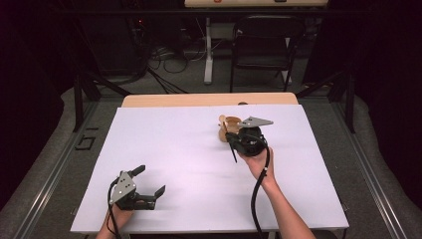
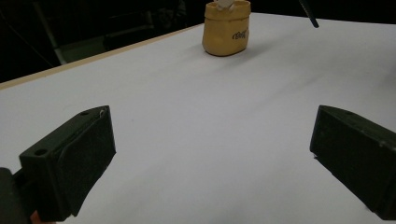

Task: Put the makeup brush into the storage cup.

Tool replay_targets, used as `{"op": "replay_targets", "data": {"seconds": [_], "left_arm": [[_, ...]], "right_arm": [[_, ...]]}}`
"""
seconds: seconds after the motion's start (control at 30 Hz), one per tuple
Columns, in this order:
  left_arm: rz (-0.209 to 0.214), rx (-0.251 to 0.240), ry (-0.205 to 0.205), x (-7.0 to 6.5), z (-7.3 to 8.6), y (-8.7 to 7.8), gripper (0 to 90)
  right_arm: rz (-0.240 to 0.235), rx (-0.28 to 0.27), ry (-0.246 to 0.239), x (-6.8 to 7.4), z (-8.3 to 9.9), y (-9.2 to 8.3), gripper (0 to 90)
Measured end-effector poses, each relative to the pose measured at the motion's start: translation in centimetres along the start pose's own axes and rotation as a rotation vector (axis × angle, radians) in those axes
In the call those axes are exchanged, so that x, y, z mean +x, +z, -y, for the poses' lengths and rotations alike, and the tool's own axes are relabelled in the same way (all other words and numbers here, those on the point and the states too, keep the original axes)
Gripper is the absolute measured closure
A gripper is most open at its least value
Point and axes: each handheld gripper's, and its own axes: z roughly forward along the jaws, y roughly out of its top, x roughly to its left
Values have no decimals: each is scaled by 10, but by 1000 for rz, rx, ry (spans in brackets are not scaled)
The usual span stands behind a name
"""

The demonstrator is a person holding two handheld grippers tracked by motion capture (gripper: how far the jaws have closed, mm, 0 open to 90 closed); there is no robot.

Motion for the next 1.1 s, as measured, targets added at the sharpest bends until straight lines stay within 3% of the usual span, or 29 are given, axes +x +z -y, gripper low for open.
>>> {"op": "replay_targets", "data": {"seconds": [0.4,1.1], "left_arm": [[8,-7,2,2,0,1,0],[0,-10,4,4,0,0,0]], "right_arm": [[64,-32,25,-19,0,-2,839],[97,-72,23,-35,-9,-3,840]]}}
